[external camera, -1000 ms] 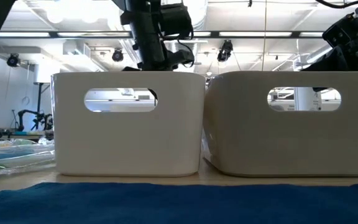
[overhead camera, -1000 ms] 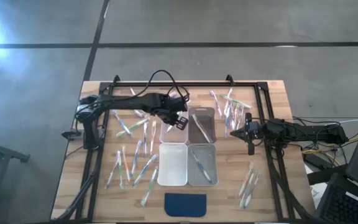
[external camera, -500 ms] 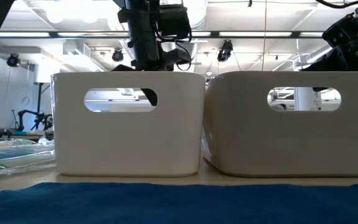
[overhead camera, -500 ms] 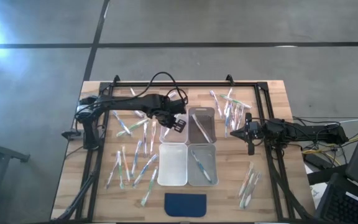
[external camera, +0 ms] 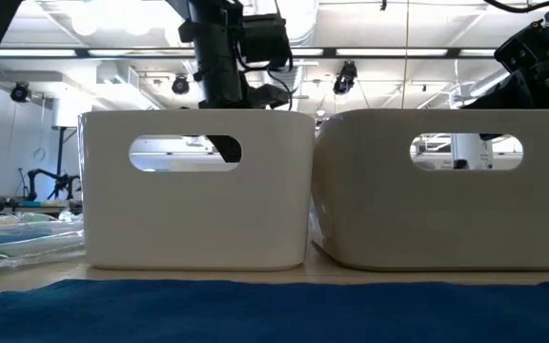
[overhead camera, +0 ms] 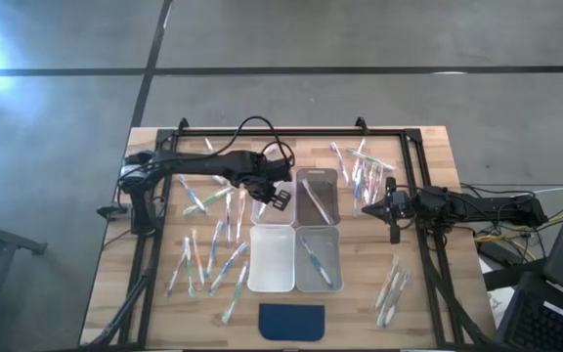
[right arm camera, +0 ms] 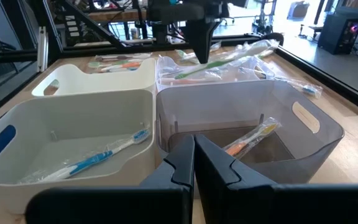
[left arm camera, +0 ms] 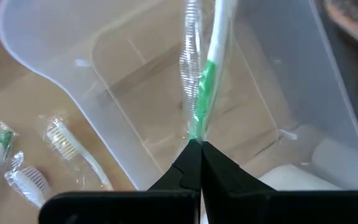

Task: Pick & Place Toothbrushes
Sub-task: Put the green toothbrush into the transparent bin, then put the violet toothbrush into the white bin

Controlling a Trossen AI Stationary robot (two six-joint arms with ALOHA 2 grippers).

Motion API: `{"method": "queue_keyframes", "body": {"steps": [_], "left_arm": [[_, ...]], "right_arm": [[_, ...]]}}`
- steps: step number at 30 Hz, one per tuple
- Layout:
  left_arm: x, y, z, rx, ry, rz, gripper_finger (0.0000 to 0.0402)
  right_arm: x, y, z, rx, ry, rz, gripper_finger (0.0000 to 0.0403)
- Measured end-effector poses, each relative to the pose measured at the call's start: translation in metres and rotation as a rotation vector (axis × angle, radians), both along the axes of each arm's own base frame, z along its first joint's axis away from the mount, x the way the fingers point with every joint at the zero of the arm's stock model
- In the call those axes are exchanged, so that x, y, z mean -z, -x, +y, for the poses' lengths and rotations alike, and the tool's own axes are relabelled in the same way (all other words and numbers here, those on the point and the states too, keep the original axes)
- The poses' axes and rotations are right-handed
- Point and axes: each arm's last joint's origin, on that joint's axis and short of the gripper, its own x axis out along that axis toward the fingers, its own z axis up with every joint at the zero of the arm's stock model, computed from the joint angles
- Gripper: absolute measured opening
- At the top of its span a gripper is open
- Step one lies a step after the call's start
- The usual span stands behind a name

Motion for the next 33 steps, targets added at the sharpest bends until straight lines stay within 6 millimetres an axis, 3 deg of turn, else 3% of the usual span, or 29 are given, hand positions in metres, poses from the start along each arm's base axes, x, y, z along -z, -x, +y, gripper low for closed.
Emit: {"method": "queue_keyframes", "body": {"steps": [19, 33], "left_arm": [[0.017, -0.001, 0.000, 0.133, -0.043, -0.028, 0.0003], [0.017, -0.002, 0.000, 0.168, -0.036, -0.041, 0.0077]], "right_arm": [[0.000, 0.000, 0.000, 0.000, -0.001, 0.000, 0.0008], [0.000, 0.000, 0.000, 0.000, 0.003, 0.000, 0.0008]]}}
